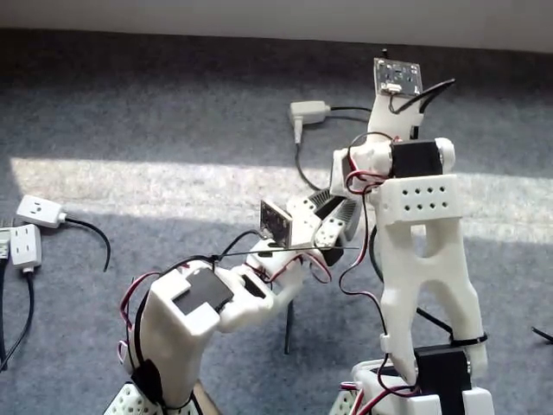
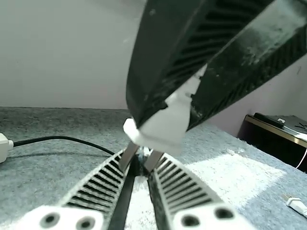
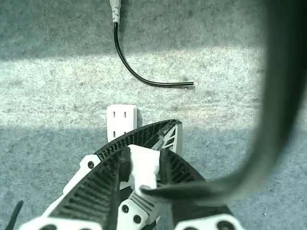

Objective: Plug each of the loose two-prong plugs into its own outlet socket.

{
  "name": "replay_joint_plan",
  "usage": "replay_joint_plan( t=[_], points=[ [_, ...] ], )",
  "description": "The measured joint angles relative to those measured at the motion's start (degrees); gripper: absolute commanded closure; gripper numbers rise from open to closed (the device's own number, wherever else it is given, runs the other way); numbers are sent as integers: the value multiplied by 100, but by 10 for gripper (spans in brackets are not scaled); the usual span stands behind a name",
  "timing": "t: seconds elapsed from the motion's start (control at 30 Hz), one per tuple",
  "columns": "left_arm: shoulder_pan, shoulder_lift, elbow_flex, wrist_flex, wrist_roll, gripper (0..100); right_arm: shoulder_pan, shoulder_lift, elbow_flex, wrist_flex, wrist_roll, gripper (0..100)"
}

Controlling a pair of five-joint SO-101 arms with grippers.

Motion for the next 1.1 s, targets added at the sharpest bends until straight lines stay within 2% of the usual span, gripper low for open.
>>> replay_joint_plan(
  t=[0.27,0.5,0.9,1.1],
  points=[
    [0,0,0,0,0,993,0,0,0,-9,9,992],
    [-70,0,9,0,-9,993,-9,0,9,-589,9,992],
    [-88,0,9,18,0,993,255,0,9,-949,9,992],
    [-668,0,9,-18,0,993,448,0,9,-1090,9,992]
  ],
)
